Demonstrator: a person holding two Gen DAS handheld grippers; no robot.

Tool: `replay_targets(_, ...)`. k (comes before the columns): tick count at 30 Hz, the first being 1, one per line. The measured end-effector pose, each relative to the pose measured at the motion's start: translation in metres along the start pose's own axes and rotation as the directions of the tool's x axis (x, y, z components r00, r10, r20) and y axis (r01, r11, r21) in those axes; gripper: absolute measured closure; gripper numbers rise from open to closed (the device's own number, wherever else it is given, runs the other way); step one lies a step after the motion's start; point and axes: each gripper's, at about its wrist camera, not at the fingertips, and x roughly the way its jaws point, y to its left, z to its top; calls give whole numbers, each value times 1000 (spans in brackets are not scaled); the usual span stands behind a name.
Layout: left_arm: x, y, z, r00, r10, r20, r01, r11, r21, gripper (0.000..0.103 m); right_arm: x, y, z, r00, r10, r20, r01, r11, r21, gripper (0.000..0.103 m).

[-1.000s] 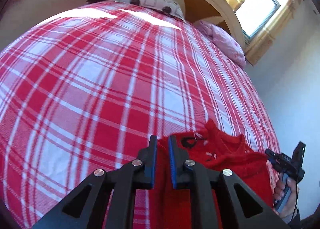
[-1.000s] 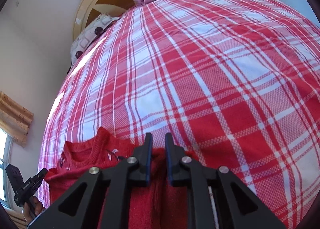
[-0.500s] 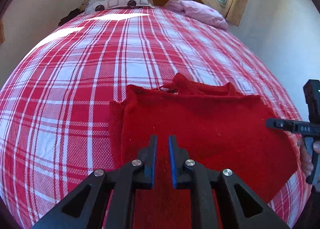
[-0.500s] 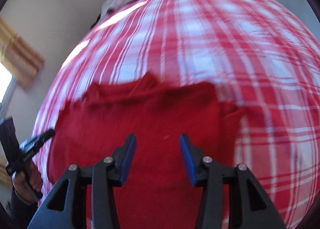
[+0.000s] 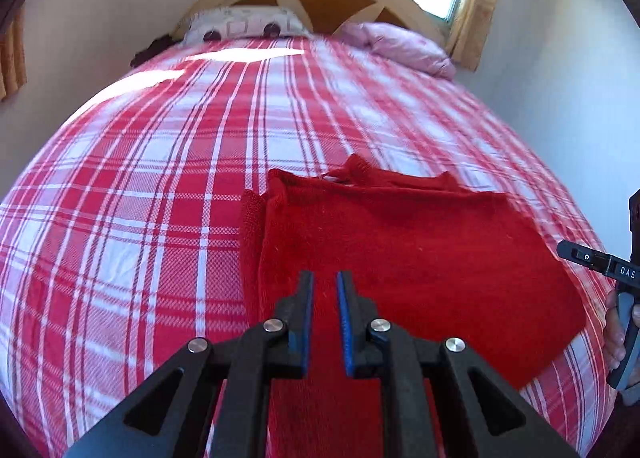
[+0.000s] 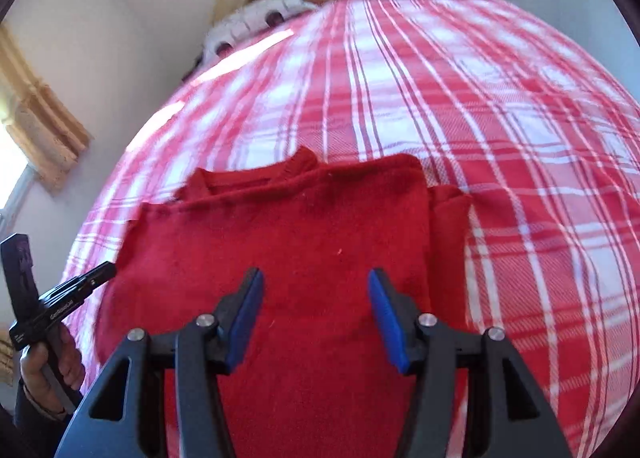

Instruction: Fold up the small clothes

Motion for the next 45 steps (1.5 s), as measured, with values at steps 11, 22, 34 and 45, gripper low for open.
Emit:
replay_targets(11,9,-16,-60,999,46,-3,-46,995,87,43,-16,-10,-81,1000,-24,0,24,998,-62,47)
replay_targets(22,-2,18,-75,994,100,-51,-102,994,-41,32,-43,12,-87,995,-64,81,72,993,-94,47)
replay_targets(34,-3,20,-78,992,96,-78,-100,994,-43,28,-20,1,-102,990,-138,24,140,984,-107,50)
replay_targets(45,-10,30,-84,996,55,-77,-59,997,-48,19,-8,22,-103,963,-269,-4,263,945,-196,39)
